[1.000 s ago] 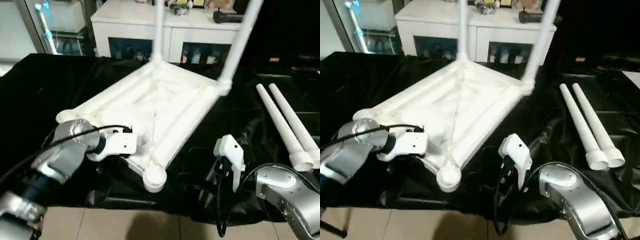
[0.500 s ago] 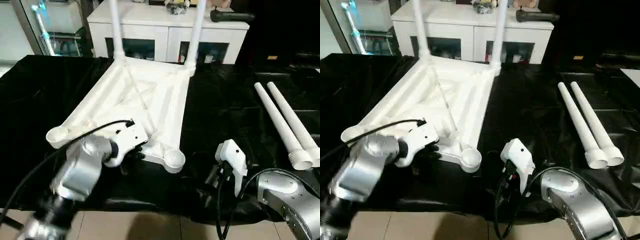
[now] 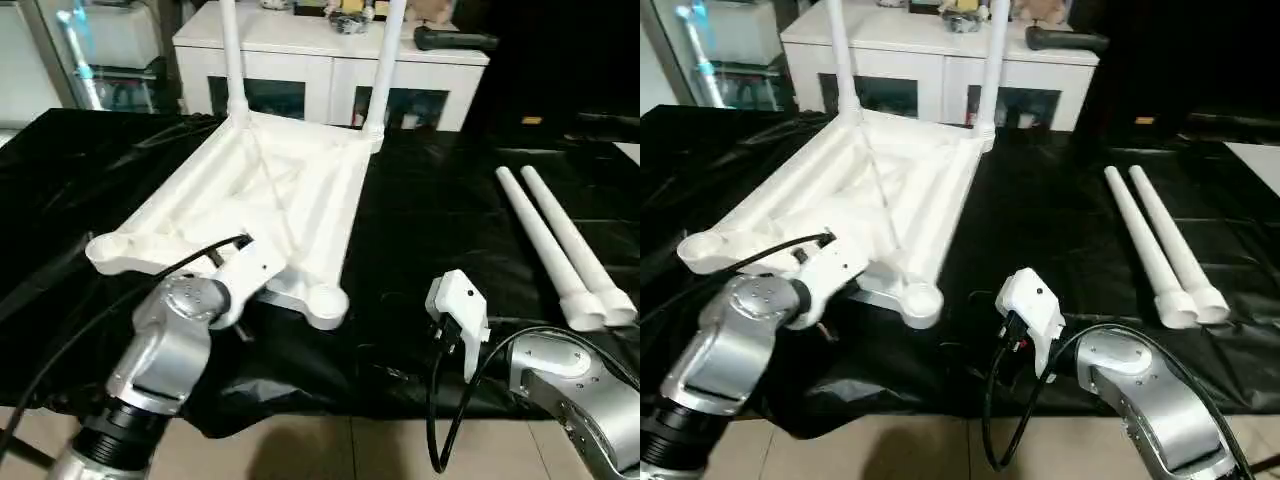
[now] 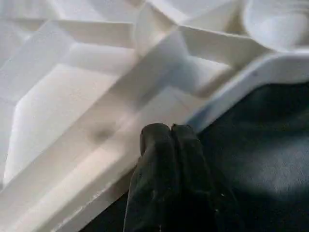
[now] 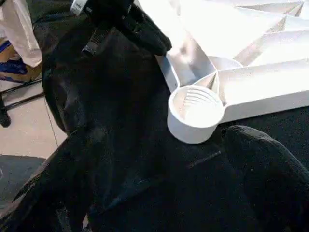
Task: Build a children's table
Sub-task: Rotate table base
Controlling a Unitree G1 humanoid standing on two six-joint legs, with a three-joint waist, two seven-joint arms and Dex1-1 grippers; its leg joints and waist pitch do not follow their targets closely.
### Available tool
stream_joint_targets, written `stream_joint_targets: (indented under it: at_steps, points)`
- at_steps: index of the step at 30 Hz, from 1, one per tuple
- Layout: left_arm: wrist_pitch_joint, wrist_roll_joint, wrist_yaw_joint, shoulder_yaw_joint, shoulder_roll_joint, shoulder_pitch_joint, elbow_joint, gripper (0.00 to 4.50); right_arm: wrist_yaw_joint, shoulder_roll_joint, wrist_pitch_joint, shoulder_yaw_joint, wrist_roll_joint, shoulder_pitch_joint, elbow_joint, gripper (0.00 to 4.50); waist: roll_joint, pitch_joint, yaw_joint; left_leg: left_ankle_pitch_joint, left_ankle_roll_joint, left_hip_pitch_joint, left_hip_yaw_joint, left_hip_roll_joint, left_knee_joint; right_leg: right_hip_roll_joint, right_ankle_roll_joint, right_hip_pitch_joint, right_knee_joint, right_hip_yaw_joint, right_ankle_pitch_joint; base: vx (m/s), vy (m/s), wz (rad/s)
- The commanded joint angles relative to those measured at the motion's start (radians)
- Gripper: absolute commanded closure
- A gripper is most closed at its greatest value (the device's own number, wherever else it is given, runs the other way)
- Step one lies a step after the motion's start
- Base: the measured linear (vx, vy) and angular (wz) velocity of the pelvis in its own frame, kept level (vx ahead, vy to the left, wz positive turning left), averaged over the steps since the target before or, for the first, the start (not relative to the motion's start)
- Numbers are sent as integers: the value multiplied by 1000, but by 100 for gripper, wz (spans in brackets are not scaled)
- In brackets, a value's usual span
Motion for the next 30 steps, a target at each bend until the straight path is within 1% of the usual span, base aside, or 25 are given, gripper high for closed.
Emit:
stream_joint_targets:
  at_steps: [1,2,3,4,5,6,7,8,10,12,13,14,15,17,18,19,20,21,23,25,26,27,28,29,30]
  points:
    - [-30,-40,-77,-76,12,28,68,448,10,-7,-9,-3,-10,-3,9,30,4,-20,-2,-458,-1,5,-52,73,-102,-100,-66,7,-116,51,-550,0,0,0]
    - [-24,-58,-98,-74,13,18,56,448,10,-9,-5,-5,-7,-2,5,30,9,-20,-2,-458,-5,2,-50,75,-107,-96,-85,9,-108,52,-472,0,0,0]
    - [-44,-90,-135,-71,15,4,37,448,9,-13,0,-9,-4,0,-2,30,8,-20,-2,-458,-8,4,-48,75,-108,-96,-93,8,-107,53,-448,0,0,0]
    - [-61,-115,-169,-71,19,-14,21,448,8,-16,3,-13,-1,3,-7,30,7,-28,5,-416,-8,6,-44,78,-106,-100,-120,12,-98,58,-367,0,0,0]
    - [-89,-123,-188,-73,27,-30,20,417,8,-18,4,-15,0,5,-8,30,10,-35,11,-334,-2,4,-36,82,-105,-98,-156,16,-89,60,-234,0,0,0]
    - [-120,-140,-221,-71,36,-49,23,417,8,-21,3,-17,-1,7,-9,30,12,-37,16,-300,2,7,-32,84,-104,-96,-173,15,-84,59,-177,0,0,0]
    - [-147,-150,-241,-70,46,-70,33,409,8,-23,4,-18,-1,7,-10,30,8,-35,19,-268,17,6,-23,82,-100,-93,-187,13,-82,59,-136,0,0,0]
    - [-182,-147,-249,-73,58,-92,49,409,8,-24,4,-20,1,7,-10,30,4,-34,21,-274,23,7,-17,80,-97,-94,-191,10,-82,60,-164,0,0,0]
    - [-215,-147,-258,-75,68,-109,63,392,9,-25,3,-21,1,8,-9,30,0,-40,26,-231,29,0,-14,79,-92,-98,-194,18,-76,61,-155,25,-5,0]
    - [-256,-150,-282,-78,90,-152,97,371,11,-26,-1,-22,2,10,-6,30,4,-45,31,-131,46,-3,-11,78,-85,-96,-209,21,-61,59,-47,54,-15,-2]
    - [-291,-156,-311,-82,107,-192,125,364,12,-26,-3,-22,1,10,-4,30,7,-48,31,-69,56,-7,-12,79,-81,-98,-228,29,-48,58,40,51,-15,-4]
    - [-333,-169,-349,-88,128,-235,150,351,11,-26,-4,-22,1,9,-3,30,9,-49,34,-39,72,-2,-7,73,-75,-92,-234,24,-48,58,82,51,-11,-2]
    - [-360,-178,-370,-93,140,-257,165,351,11,-26,-4,-22,1,8,-2,30,9,-55,33,-15,76,0,-7,73,-71,-93,-244,29,-39,58,120,51,-11,-2]
    - [-431,-206,-435,-101,159,-321,207,326,10,-27,-6,-23,3,9,-1,30,5,-55,35,29,95,-3,-3,71,-66,-93,-270,32,-30,58,195,0,0,0]
    - [-431,-206,-435,-101,159,-321,207,326,10,-27,-6,-23,3,9,-1,30,5,-54,37,27,98,-4,-4,72,-67,-95,-273,34,-31,58,192,0,0,0]
    - [-510,-186,-440,-118,164,-371,276,320,11,-27,-5,-24,5,10,-1,30,5,-53,38,11,96,-2,-2,75,-67,-99,-280,34,-31,59,175,0,0,0]
    - [-510,-186,-440,-118,164,-371,276,313,11,-27,-5,-24,5,10,-1,30,7,-49,40,-3,98,-5,-2,73,-67,-98,-278,33,-36,58,148,0,0,0]
    - [-597,-138,-424,-152,170,-417,367,305,11,-27,-5,-24,5,9,-1,30,7,-50,39,-43,83,-2,-1,77,-69,-99,-273,34,-36,60,103,0,0,0]
    - [-638,-117,-423,-171,170,-443,423,291,11,-27,-5,-24,6,8,-1,30,5,-45,40,-125,51,0,-1,76,-73,-99,-238,32,-51,62,-31,0,0,0]
    - [-666,-107,-435,-190,165,-468,483,275,10,-27,-4,-24,7,8,-3,30,5,-44,41,-136,36,1,-2,78,-76,-99,-228,31,-53,62,-64,0,0,0]
    - [-700,-95,-445,-216,158,-488,546,275,8,-26,-3,-24,7,9,-4,30,15,-44,42,-148,17,1,-4,79,-78,-100,-223,31,-52,63,-80,0,0,0]
    - [-719,-87,-451,-230,154,-498,581,275,7,-26,-3,-24,7,10,-5,30,11,-43,40,-156,15,1,-2,78,-77,-98,-219,29,-56,63,-86,0,0,0]
    - [-755,-78,-455,-245,148,-509,621,275,6,-25,-2,-24,7,10,-6,30,15,-45,42,-160,10,2,-3,77,-76,-97,-220,29,-55,63,-83,0,0,0]
    - [-781,-71,-457,-257,141,-519,660,275,4,-25,0,-25,8,11,-8,30,12,-47,43,-153,8,2,-3,77,-76,-98,-224,30,-51,63,-58,0,0,0]
    - [-790,-74,-469,-260,134,-525,685,275,3,-25,0,-26,8,12,-10,30,17,-48,43,-149,7,2,-4,78,-75,-98,-228,31,-49,63,-42,0,0,0]
